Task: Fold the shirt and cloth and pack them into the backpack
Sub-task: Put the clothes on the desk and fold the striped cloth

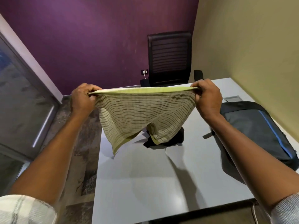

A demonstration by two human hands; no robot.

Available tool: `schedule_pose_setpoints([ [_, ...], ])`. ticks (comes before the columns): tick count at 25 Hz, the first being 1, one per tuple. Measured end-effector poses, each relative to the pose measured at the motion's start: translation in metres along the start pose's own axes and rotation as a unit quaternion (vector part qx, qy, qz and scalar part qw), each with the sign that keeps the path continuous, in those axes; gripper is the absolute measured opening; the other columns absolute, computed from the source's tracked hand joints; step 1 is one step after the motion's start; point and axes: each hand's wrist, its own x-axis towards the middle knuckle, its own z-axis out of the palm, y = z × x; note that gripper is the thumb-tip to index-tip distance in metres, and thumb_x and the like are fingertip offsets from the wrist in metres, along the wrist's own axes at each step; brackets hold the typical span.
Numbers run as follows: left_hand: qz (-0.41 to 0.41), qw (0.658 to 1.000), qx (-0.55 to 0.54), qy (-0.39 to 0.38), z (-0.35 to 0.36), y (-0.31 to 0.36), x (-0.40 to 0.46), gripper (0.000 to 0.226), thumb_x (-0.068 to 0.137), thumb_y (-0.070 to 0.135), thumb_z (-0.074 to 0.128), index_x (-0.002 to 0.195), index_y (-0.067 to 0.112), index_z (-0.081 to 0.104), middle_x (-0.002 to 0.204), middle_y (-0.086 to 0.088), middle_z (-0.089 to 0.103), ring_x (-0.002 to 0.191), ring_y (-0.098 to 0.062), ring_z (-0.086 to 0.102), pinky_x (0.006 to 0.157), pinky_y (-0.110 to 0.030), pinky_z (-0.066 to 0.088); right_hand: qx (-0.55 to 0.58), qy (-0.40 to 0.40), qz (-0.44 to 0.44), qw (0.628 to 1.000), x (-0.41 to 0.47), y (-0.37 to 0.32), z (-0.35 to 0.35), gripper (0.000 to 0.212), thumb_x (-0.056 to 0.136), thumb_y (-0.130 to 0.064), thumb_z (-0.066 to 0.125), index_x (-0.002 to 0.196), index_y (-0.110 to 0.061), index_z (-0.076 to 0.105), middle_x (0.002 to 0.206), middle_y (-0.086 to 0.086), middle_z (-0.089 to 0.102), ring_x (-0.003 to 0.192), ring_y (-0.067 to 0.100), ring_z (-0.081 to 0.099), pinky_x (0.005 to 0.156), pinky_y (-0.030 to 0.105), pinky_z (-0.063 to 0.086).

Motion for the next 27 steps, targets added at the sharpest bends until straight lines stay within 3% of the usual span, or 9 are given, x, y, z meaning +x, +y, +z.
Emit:
schedule_pose_setpoints([
  [1,-0.006,1.0,-0.003,0.015,-0.003,0.004,0.002,0.048,0.071,-0.007,0.058,0.093,0.034,0.072,0.088,0.003,0.068,0.071,-0.002,0.058,0.072,-0.011,0.046,0.004,0.012,-0.003,1.0,0.003,-0.003,-0.003,0.018,0.084,-0.013,0.063,0.094,-0.025,0.07,0.095,-0.008,0.063,0.078,0.009,0.054,0.062,0.027,0.042],
  [5,-0.011,0.995,-0.025,0.093,-0.014,0.019,0.01,0.04,0.07,-0.004,0.054,0.094,0.017,0.078,0.087,0.002,0.067,0.074,-0.002,0.059,0.072,-0.02,0.05,0.054,0.087,-0.007,0.995,0.016,-0.017,-0.014,0.018,0.081,-0.014,0.06,0.092,-0.025,0.069,0.096,-0.009,0.064,0.077,0.01,0.058,0.059,0.028,0.044],
  [9,0.002,0.989,-0.05,0.142,-0.03,0.025,-0.002,0.025,0.078,0.001,0.063,0.094,0.014,0.077,0.083,0.014,0.063,0.077,0.006,0.057,0.07,-0.014,0.047,0.115,0.148,-0.031,0.982,0.013,-0.028,-0.026,0.023,0.08,-0.008,0.054,0.091,-0.023,0.068,0.094,-0.007,0.063,0.079,0.011,0.059,0.06,0.024,0.045],
  [11,-0.01,0.988,-0.062,0.143,-0.034,0.02,-0.024,0.022,0.08,0.002,0.068,0.094,0.015,0.077,0.086,0.009,0.067,0.078,0.004,0.059,0.07,-0.015,0.049,0.115,0.147,-0.042,0.982,-0.001,-0.026,-0.031,0.025,0.079,-0.005,0.052,0.091,-0.021,0.068,0.093,-0.005,0.064,0.08,0.01,0.059,0.062,0.024,0.044],
  [14,-0.041,0.988,-0.118,0.085,-0.034,0.012,-0.066,0.028,0.08,-0.001,0.074,0.093,0.024,0.075,0.09,-0.002,0.071,0.08,-0.007,0.065,0.073,-0.021,0.055,0.098,0.109,-0.041,0.988,-0.038,-0.012,-0.03,0.029,0.077,-0.001,0.051,0.092,-0.019,0.067,0.094,-0.004,0.065,0.082,0.013,0.059,0.064,0.029,0.047],
  [16,-0.081,0.984,-0.154,0.03,-0.034,0.009,-0.101,0.034,0.08,-0.005,0.074,0.091,0.028,0.074,0.086,0.006,0.073,0.081,-0.009,0.067,0.076,-0.024,0.057,0.087,0.069,-0.021,0.994,-0.071,0.0,-0.028,0.03,0.077,0.0,0.05,0.095,-0.018,0.066,0.095,-0.004,0.065,0.084,0.015,0.06,0.067,0.035,0.05],
  [20,-0.166,0.969,-0.168,-0.069,-0.031,-0.01,-0.174,0.04,0.08,-0.008,0.073,0.084,0.032,0.073,0.076,0.024,0.072,0.074,0.002,0.066,0.074,-0.016,0.056,0.089,-0.015,0.027,0.996,-0.149,0.026,-0.024,0.031,0.077,0.002,0.049,0.095,-0.019,0.065,0.091,-0.007,0.066,0.081,0.017,0.061,0.071,0.039,0.051],
  [25,-0.255,0.94,-0.171,-0.15,-0.022,-0.043,-0.262,0.019,0.083,-0.009,0.071,0.095,0.004,0.076,0.087,-0.008,0.072,0.079,-0.018,0.063,0.066,-0.006,0.05,0.108,-0.085,0.164,0.977,-0.252,0.045,-0.014,0.037,0.082,0.008,0.056,0.091,-0.027,0.065,0.086,-0.009,0.068,0.078,0.018,0.065,0.069,0.03,0.051],
  [27,-0.287,0.925,-0.178,-0.173,-0.02,-0.061,-0.294,0.019,0.083,-0.007,0.072,0.093,0.009,0.075,0.09,-0.009,0.073,0.081,-0.02,0.065,0.066,-0.01,0.051,0.112,-0.103,0.213,0.965,-0.29,0.047,-0.011,0.035,0.086,0.008,0.061,0.098,-0.025,0.065,0.095,-0.008,0.069,0.084,0.018,0.065,0.074,0.027,0.053],
])
